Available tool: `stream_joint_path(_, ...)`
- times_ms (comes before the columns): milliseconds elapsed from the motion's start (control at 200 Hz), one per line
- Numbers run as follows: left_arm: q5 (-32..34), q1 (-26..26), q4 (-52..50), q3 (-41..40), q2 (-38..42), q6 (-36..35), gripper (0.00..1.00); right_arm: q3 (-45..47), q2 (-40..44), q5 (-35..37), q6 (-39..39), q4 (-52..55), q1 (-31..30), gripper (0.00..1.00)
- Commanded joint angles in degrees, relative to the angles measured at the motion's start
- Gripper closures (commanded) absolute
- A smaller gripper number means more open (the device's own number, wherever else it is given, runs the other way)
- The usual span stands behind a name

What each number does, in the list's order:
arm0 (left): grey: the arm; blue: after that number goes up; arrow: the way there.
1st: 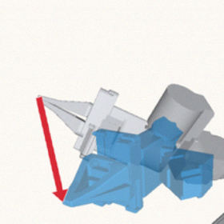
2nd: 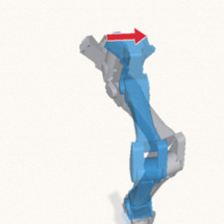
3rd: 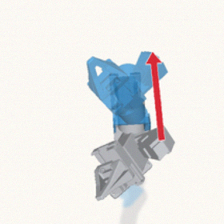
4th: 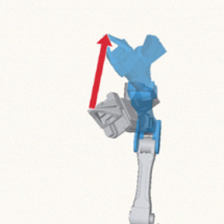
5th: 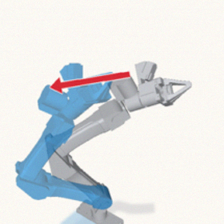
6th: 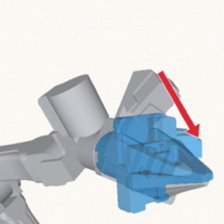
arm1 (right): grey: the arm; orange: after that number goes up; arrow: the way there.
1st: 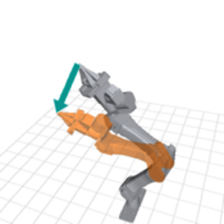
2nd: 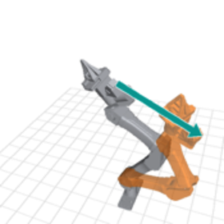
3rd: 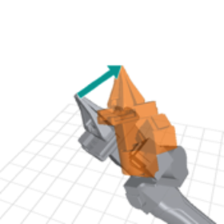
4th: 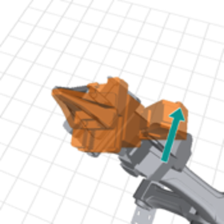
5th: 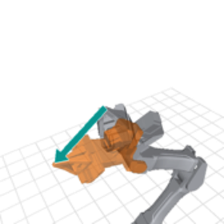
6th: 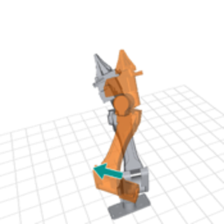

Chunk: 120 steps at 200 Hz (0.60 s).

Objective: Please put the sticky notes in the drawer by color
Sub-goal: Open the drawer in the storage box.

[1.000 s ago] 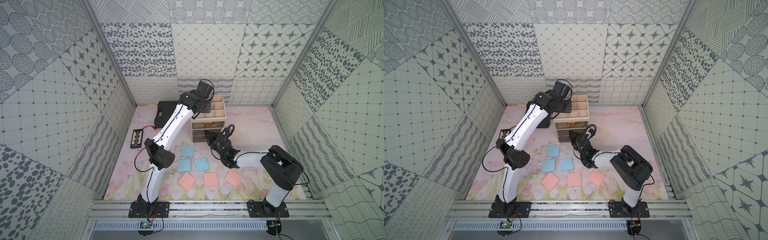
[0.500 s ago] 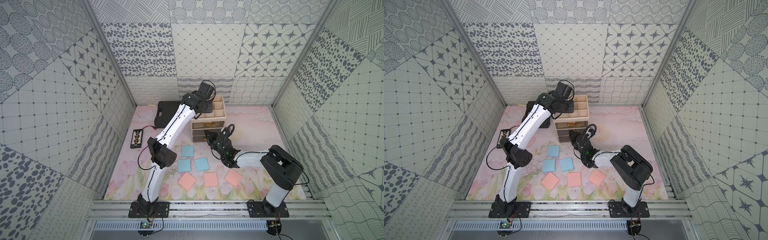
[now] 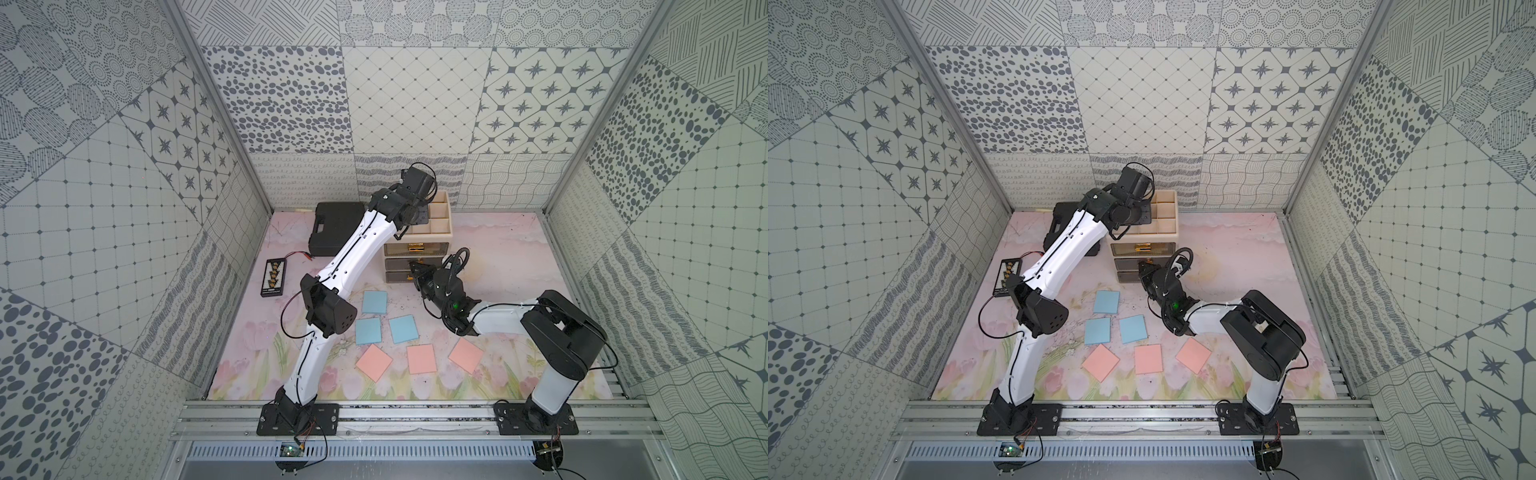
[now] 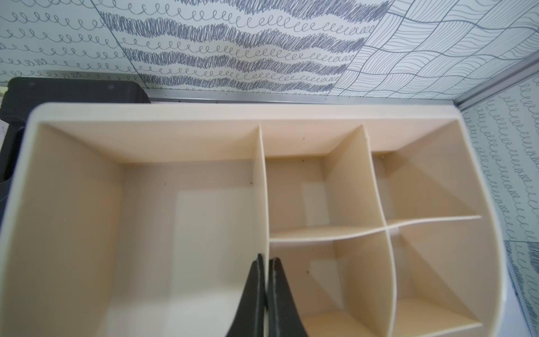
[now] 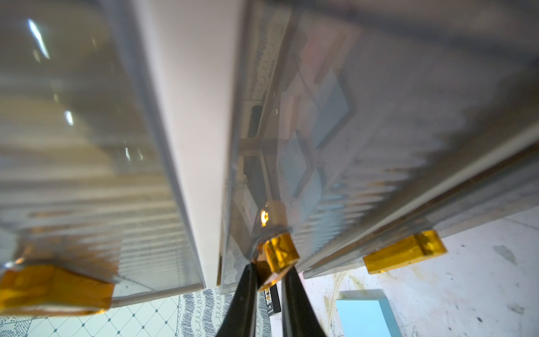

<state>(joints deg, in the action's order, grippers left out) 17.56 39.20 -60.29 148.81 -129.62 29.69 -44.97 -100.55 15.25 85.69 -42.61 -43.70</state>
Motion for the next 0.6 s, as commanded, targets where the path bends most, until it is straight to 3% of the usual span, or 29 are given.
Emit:
stream_joint_path(0, 9.15, 1.55, -1.41, 0.25, -0.92, -1.77, 1.0, 1.97, 0.0, 2.75, -0.76, 4.01, -0.52, 1.0)
stream_joint_path(235, 14.46, 2.37, -1.65, 0.25, -1.85, 0.07, 1.0, 2.53, 1.33, 5.66, 2.1, 6.56, -2.63, 1.0)
stream_joint_path(595, 13.89, 2.16, -1.67, 0.57, -2.47, 1.82, 1.0, 3.72, 6.85, 10.76, 3.47, 10.79, -6.87, 1.0)
